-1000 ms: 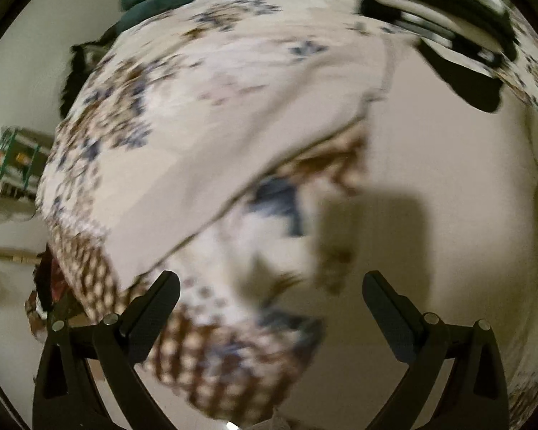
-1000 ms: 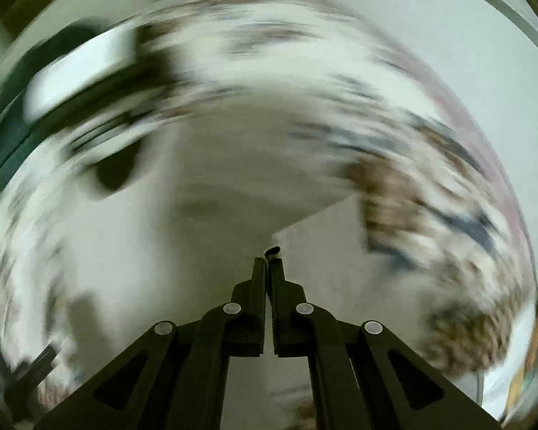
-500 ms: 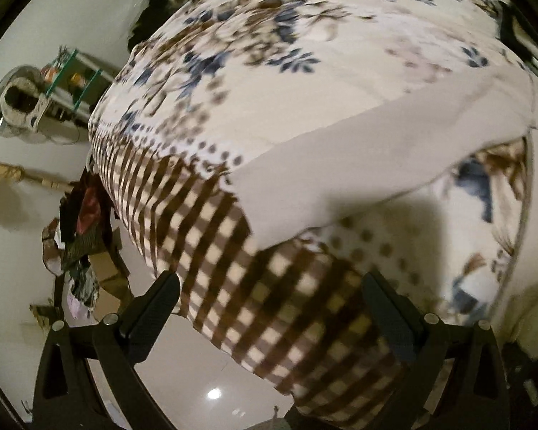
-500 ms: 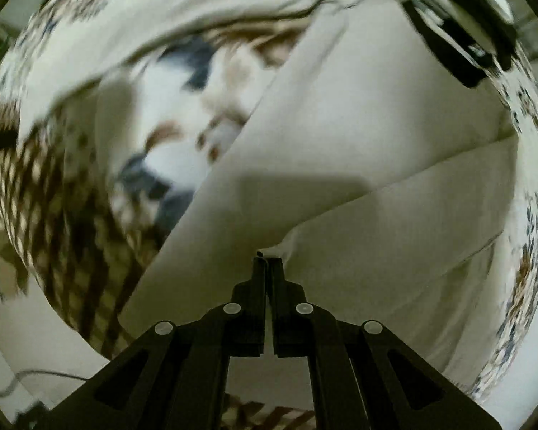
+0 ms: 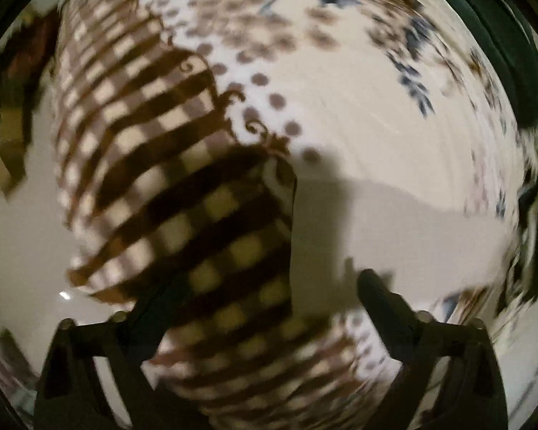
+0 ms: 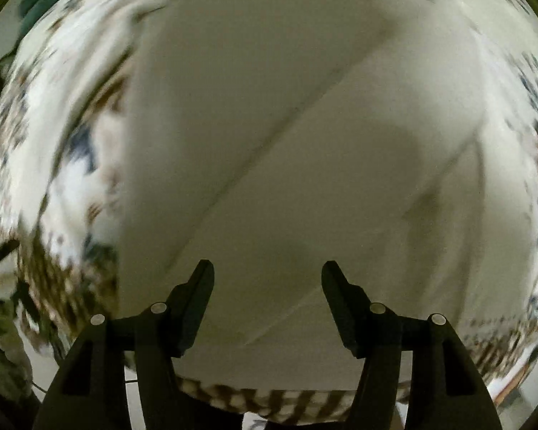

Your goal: Fold small clothes

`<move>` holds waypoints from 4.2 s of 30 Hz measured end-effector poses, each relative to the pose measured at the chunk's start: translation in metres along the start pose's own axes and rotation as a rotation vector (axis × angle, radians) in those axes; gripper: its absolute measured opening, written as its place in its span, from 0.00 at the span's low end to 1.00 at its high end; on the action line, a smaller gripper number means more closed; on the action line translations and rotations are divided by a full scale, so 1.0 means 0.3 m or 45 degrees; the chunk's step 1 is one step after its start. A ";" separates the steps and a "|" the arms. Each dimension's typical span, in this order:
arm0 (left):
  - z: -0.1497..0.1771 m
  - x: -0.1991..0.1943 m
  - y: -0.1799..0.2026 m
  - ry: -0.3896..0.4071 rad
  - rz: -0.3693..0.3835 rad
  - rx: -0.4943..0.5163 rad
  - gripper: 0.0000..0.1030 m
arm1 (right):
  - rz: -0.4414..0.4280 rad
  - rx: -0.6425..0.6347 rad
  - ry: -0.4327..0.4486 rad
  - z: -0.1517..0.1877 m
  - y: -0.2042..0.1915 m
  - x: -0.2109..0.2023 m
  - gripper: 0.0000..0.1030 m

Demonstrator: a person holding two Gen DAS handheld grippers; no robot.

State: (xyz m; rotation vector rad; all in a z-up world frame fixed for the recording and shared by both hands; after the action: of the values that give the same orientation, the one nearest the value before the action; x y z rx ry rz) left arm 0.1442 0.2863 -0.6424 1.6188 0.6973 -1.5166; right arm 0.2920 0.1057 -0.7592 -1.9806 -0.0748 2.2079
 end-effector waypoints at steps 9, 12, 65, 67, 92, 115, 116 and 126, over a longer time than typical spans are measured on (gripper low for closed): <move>-0.085 -0.064 0.203 0.260 -0.169 0.313 0.01 | 0.019 0.246 0.017 0.027 0.233 -0.009 0.62; -0.026 -0.213 0.336 0.437 -0.204 0.533 0.01 | 0.001 0.241 0.032 0.053 0.306 -0.049 0.62; 0.734 0.059 0.422 0.173 -0.242 1.079 0.88 | -0.207 0.343 0.084 0.543 1.283 -0.380 0.00; 0.744 0.068 0.411 0.152 -0.234 1.066 0.88 | -0.159 0.335 0.056 0.556 1.319 -0.381 0.00; 0.743 -0.040 0.579 -0.203 0.228 0.755 0.03 | -0.648 0.613 0.005 0.548 1.610 -0.606 0.03; 0.364 0.123 0.966 -0.147 0.455 0.672 0.54 | -0.449 0.487 0.258 -0.037 1.673 -0.732 0.51; 0.384 0.140 0.977 -0.158 0.448 0.713 0.54 | -0.444 0.492 0.253 -0.047 1.668 -0.713 0.51; 0.410 0.238 1.242 -0.086 0.396 0.959 0.04 | -0.385 0.509 0.349 -0.235 1.646 -0.661 0.03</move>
State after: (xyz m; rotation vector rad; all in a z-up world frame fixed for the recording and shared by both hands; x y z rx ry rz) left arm 0.3946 -0.0243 -0.6426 2.0741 -0.2103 -1.6810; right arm 0.3343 -0.4178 -0.6483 -1.8777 0.0901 1.6048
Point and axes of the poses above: each gripper's, at about its wrist camera, not at the fingertips, and x roughly the way its jaws point, y to its right, z to its underside, the point moved 9 cm from there along x, roughly the way its jaws point, and after that the axes turned 3 degrees about -z, right-handed, at the moved point
